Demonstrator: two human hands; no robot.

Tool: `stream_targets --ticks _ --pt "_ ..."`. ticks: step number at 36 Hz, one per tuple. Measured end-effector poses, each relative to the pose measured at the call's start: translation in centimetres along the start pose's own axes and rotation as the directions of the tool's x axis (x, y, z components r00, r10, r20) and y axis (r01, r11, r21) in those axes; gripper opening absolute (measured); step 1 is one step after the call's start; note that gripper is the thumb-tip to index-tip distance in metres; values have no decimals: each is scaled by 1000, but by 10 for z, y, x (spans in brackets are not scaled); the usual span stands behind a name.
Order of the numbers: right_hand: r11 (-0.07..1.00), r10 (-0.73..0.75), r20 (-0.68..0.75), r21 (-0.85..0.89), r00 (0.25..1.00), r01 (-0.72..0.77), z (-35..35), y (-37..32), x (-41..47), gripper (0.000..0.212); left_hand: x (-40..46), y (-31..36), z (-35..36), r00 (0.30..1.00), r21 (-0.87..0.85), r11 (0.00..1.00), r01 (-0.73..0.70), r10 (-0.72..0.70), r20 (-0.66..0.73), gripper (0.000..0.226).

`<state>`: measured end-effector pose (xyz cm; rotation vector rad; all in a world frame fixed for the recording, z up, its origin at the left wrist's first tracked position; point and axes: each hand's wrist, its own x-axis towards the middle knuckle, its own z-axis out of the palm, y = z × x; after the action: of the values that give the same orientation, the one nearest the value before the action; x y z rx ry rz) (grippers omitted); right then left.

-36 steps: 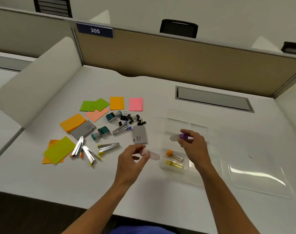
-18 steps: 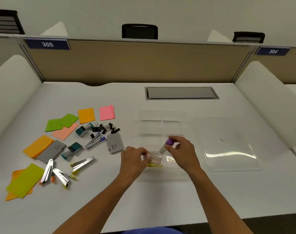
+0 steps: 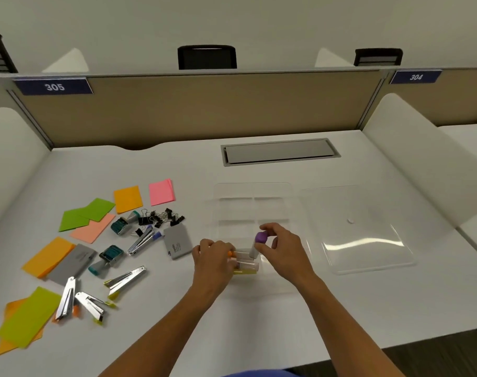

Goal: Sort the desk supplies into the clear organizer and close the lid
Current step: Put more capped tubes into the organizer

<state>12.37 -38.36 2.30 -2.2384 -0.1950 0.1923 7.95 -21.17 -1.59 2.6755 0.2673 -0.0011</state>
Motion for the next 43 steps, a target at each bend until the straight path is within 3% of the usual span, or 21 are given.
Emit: stream_targets --ticks 5,9,22,34,43 --pt "997 -48 67 -60 997 52 9 -1 2 35 -2 -12 -3 990 -204 977 60 -84 -111 22" --pt "986 -88 89 -134 992 99 15 2 4 37 -5 -17 -5 984 -266 962 65 -105 -140 22" --pt "916 -29 288 -376 957 141 54 5 20 26 -25 -42 -2 974 -319 941 118 -172 -148 23" --pt "851 -26 322 -489 946 190 62 7 28 4 -37 -50 -3 967 -379 911 162 -224 -125 24" --pt "881 -136 268 -408 954 240 66 -1 21 34 -47 -53 -4 961 -338 918 209 -257 -104 27"
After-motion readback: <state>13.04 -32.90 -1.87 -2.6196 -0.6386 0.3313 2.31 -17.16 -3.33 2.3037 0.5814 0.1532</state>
